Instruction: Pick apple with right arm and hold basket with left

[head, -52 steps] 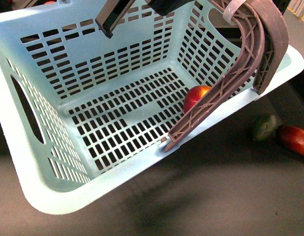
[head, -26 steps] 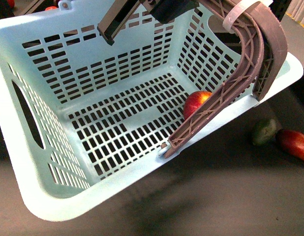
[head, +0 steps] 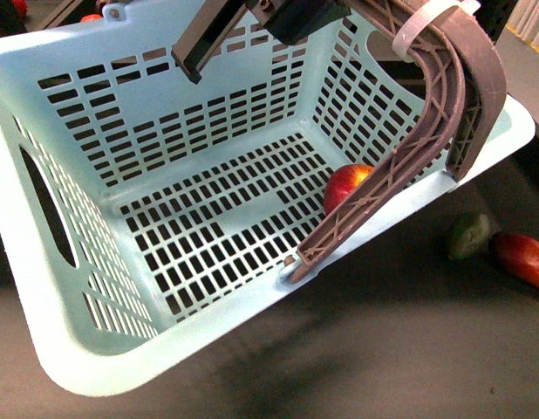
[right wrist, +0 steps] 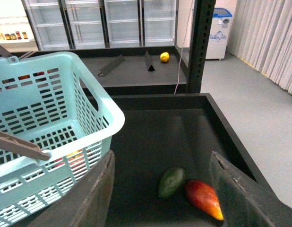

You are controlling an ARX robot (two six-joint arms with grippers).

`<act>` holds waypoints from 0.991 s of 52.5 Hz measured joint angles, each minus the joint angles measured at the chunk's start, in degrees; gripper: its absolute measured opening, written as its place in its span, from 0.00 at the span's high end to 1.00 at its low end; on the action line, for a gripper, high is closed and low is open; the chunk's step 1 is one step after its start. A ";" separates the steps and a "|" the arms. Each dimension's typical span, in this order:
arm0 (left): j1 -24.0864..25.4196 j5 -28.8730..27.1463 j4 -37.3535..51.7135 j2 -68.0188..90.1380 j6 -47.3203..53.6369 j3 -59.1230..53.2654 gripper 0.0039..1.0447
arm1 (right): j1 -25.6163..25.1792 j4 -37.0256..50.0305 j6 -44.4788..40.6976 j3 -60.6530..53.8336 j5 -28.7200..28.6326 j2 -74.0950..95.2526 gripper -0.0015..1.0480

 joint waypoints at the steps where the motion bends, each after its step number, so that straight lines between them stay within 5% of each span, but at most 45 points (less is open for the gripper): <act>1: 0.00 0.02 0.00 0.00 0.00 0.00 0.85 | 0.00 0.00 0.00 0.00 0.00 0.00 0.36; 9: -0.02 -13.94 -20.48 2.12 -7.91 8.85 0.85 | 0.00 0.00 0.02 -0.02 -0.17 -0.02 0.07; 24: 9.44 -17.09 -21.14 2.84 -15.23 8.70 0.85 | 0.00 0.00 0.00 -0.02 -0.02 -0.04 0.08; 37: 21.31 -14.78 -12.63 5.03 -28.72 3.52 0.85 | 0.00 0.00 0.00 0.00 0.00 -0.04 0.08; 52: 29.53 -11.74 -7.80 14.45 -27.91 5.90 0.85 | 0.00 0.00 0.00 -0.02 -0.02 -0.04 0.08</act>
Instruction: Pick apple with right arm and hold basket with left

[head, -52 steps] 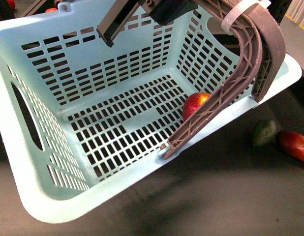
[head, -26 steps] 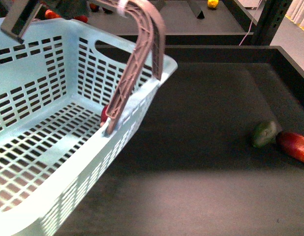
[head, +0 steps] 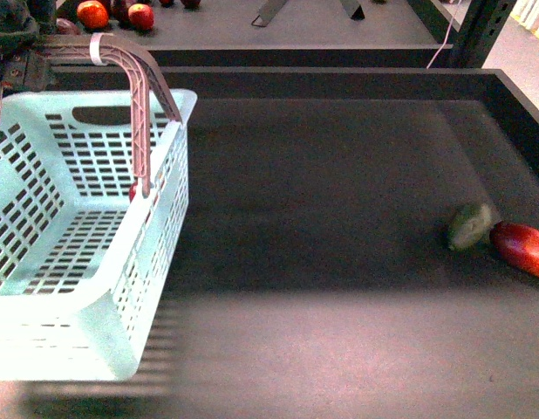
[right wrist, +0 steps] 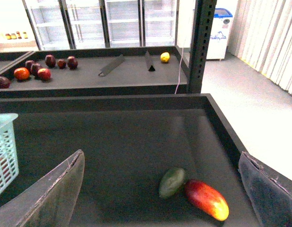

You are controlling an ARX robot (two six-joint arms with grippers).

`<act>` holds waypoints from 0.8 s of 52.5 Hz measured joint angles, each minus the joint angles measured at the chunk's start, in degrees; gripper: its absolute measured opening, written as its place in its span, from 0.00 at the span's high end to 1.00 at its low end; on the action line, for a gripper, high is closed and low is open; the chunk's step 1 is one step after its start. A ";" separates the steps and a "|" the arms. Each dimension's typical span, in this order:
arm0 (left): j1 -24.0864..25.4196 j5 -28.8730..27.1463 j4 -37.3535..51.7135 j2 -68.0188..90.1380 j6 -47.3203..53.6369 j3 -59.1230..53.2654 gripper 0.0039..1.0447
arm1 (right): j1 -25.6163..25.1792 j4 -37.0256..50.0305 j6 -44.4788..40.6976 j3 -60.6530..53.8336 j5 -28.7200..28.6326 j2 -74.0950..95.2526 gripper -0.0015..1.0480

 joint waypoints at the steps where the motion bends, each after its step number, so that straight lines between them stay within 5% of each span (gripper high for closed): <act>1: 0.31 0.26 0.24 0.57 0.11 0.52 0.85 | 0.00 0.00 0.00 0.00 0.00 0.00 0.08; 20: 3.19 2.32 2.99 5.01 0.68 4.00 0.85 | 0.00 0.00 0.00 0.02 0.02 0.00 0.08; 42: 3.39 1.42 6.38 1.95 -0.81 -4.94 0.85 | 0.00 0.00 0.00 0.00 0.02 0.00 0.08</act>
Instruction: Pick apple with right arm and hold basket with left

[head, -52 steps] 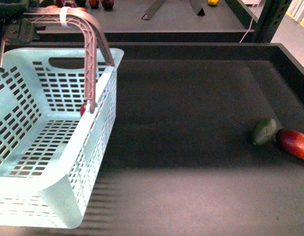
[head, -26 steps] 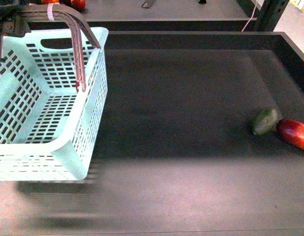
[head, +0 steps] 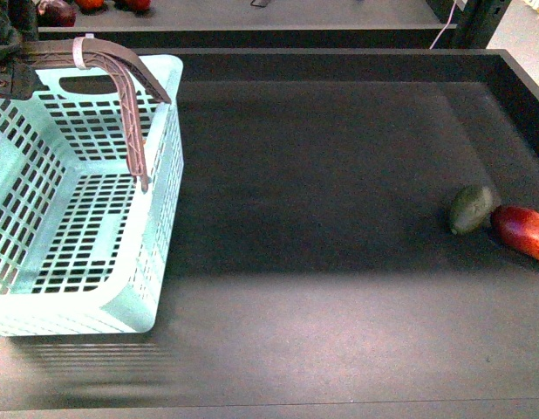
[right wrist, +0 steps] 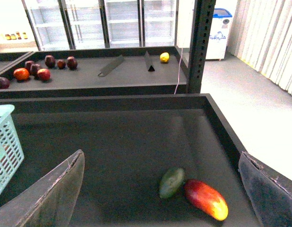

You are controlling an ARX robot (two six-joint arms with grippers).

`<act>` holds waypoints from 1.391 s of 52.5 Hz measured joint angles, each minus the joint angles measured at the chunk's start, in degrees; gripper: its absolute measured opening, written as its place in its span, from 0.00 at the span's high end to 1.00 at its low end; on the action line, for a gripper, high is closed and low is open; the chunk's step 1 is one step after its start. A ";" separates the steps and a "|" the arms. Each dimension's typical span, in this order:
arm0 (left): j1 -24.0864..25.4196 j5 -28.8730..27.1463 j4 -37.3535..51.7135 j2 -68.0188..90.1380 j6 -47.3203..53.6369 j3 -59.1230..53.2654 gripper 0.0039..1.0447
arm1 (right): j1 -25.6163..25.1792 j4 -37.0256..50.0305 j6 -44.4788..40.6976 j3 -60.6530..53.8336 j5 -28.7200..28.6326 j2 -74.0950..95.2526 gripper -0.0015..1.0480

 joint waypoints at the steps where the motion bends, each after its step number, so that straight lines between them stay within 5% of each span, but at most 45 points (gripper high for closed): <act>1: -0.02 0.00 0.04 -0.11 -0.04 -0.17 0.85 | 0.00 0.00 0.00 0.00 0.00 0.00 0.08; 14: -0.48 -1.18 -1.18 -1.68 -1.09 -1.84 0.83 | 0.00 0.00 0.00 0.00 0.00 0.00 0.08; 37: -0.94 -3.52 -5.14 -13.92 -5.07 -7.06 0.05 | 0.00 0.00 0.00 0.00 0.00 0.00 0.08; 53: -2.78 -6.32 -6.54 -26.49 -2.67 -13.05 0.07 | 0.00 0.00 0.00 0.02 0.00 0.00 0.08; 59: -1.36 5.05 24.61 -27.23 24.70 -25.83 0.24 | 0.00 0.00 0.00 0.02 0.02 0.00 0.08; 64: -0.70 7.39 45.13 -30.23 53.99 -36.81 0.41 | 0.00 0.00 0.00 0.00 -0.04 0.00 0.08; 73: 0.70 8.00 53.20 -38.12 81.53 -45.44 0.70 | 0.00 0.00 0.00 0.00 -0.09 0.00 0.08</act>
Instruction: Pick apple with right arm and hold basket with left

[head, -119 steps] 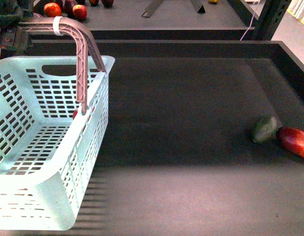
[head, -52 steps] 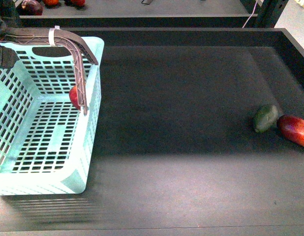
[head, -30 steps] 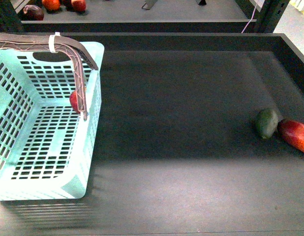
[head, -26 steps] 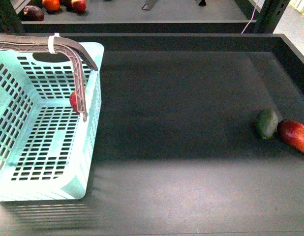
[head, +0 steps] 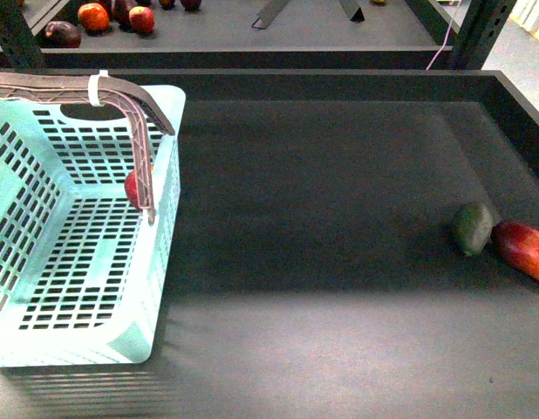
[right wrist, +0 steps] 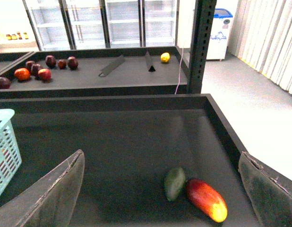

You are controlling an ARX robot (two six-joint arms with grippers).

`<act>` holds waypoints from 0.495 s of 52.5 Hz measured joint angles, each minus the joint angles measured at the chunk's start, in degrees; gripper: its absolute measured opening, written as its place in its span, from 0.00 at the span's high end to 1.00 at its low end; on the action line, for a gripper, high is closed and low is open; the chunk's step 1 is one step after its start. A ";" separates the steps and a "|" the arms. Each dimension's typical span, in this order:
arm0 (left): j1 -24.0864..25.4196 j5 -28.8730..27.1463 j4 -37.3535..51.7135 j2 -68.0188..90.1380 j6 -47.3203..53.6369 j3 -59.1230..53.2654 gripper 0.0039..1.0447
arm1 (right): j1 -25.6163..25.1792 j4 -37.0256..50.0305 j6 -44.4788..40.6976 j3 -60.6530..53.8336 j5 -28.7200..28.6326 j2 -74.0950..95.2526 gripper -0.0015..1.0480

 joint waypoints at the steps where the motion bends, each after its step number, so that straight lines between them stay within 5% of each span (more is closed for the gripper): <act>1: 0.09 0.20 0.04 -0.59 1.29 -0.94 0.74 | 0.00 0.00 0.00 0.02 0.00 0.00 0.08; 7: 2.29 3.76 0.04 -5.03 5.68 -6.78 0.98 | 0.00 0.00 0.00 0.02 -0.02 0.00 0.08; 26: 3.72 4.02 -4.72 -19.21 7.23 -15.93 0.97 | 0.00 0.00 0.00 0.02 0.00 0.00 0.08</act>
